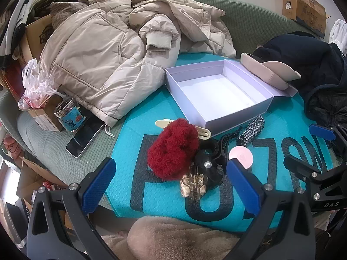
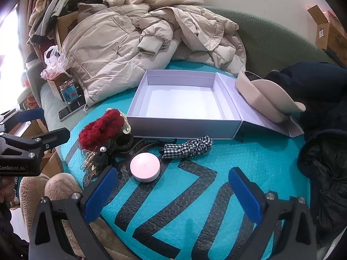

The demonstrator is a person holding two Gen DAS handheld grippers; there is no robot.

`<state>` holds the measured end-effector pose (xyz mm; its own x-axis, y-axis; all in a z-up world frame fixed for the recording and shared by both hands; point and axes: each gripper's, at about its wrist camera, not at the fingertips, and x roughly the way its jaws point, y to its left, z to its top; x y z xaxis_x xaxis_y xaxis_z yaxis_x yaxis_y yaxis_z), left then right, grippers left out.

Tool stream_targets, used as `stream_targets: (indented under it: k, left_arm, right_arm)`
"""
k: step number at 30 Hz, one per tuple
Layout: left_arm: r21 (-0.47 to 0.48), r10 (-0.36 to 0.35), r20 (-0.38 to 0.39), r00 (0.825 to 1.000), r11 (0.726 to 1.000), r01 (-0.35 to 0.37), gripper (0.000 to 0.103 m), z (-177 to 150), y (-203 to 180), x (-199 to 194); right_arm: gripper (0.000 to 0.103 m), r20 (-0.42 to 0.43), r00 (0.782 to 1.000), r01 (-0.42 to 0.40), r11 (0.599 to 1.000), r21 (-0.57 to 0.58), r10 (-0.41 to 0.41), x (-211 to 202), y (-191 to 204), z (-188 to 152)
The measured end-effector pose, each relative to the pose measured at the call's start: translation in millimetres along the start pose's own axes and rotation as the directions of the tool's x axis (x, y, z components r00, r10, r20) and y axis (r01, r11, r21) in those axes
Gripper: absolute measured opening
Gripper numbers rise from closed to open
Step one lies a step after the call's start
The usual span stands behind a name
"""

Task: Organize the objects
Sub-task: 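Move the left tool toward the gold claw clip while the right tool approaches the pink compact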

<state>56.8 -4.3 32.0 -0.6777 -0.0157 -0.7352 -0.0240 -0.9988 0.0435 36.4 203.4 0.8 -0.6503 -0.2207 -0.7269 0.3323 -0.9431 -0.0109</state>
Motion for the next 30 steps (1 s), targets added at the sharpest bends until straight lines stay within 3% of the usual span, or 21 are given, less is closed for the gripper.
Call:
stream_targets:
  k: [30]
  left_arm:
    - [0.004, 0.003, -0.019, 1.0, 1.0, -0.003, 0.102, -6.0, -0.5, 5.9]
  right_arm:
    - [0.102, -0.025, 1.0, -0.003, 1.0, -0.013, 0.003, 6.0, 1.7, -2.5]
